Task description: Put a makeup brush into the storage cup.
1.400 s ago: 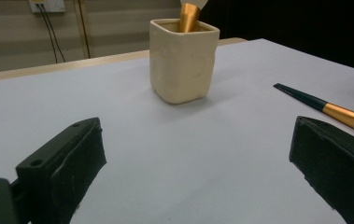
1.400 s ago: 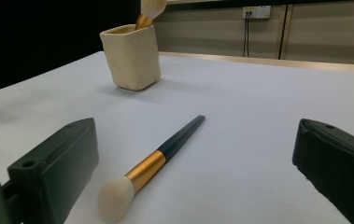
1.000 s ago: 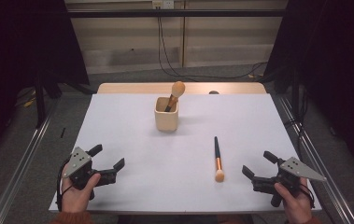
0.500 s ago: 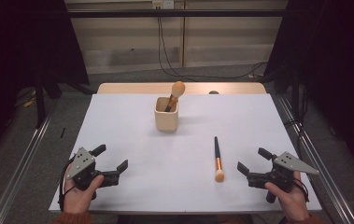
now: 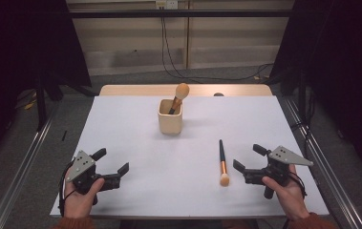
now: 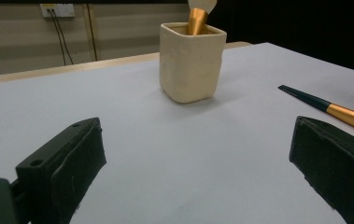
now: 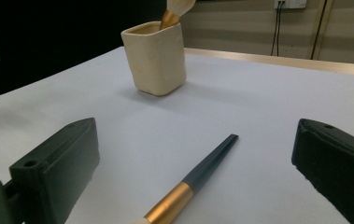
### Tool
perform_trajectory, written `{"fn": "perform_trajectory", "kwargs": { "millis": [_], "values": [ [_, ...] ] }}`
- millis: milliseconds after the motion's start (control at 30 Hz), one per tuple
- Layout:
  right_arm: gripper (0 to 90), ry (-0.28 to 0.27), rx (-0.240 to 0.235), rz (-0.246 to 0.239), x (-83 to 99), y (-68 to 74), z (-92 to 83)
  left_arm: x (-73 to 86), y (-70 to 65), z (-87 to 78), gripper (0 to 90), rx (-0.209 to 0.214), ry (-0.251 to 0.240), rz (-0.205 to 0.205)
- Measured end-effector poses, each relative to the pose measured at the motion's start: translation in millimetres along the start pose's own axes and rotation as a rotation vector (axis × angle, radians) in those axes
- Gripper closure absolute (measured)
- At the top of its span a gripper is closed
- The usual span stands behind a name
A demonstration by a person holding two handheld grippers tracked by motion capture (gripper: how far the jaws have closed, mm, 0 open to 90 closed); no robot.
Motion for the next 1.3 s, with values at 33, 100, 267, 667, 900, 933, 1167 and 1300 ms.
{"fn": "perform_trajectory", "kwargs": {
  "millis": [33, 100, 267, 667, 900, 933, 1167, 1300],
  "values": [
    [0.3, 0.000, 0.000, 0.000, 0.0, 0.0, 0.0, -0.7, -1.2, -0.6, 3.0, 0.006, -0.003, -0.001],
    [0.3, 0.005, -0.003, -0.004, -1.6, 0.5, 3.2, -1.9, -1.3, -0.8, 3.0, 0.007, -0.008, 0.003],
    [0.3, 0.010, -0.010, -0.013, -6.5, 0.0, 12.4, -4.3, 0.5, 0.7, 2.9, 0.001, -0.014, 0.002],
    [2.0, 0.098, -0.082, -0.029, -17.4, 7.3, 37.8, -4.3, 2.9, -0.1, 3.4, -0.004, -0.016, -0.005],
    [2.0, 0.161, -0.088, -0.034, -17.2, 4.2, 50.1, -4.1, 5.5, 0.7, 3.4, -0.009, -0.012, 0.002],
    [2.0, 0.167, -0.088, -0.024, -17.7, 2.4, 53.5, -4.1, 5.6, 0.7, 3.4, -0.007, -0.012, 0.002],
    [2.0, 0.224, -0.087, -0.018, -14.2, -1.0, 59.7, -4.1, 6.1, -0.4, 3.4, -0.011, -0.015, -0.002],
    [2.0, 0.260, -0.084, -0.024, -12.5, -2.9, 63.2, -4.1, 6.7, -1.3, 3.5, -0.011, -0.014, 0.001]
  ]
}}
Point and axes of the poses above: each handheld gripper's, and its own axes: z roughly forward along the jaws, x roughly out of its underside, y roughly to its left, the point moved 8 cm from there along z, roughly forward along the jaws, and after that the axes turned 11 degrees about -z, right-handed, at the moved point
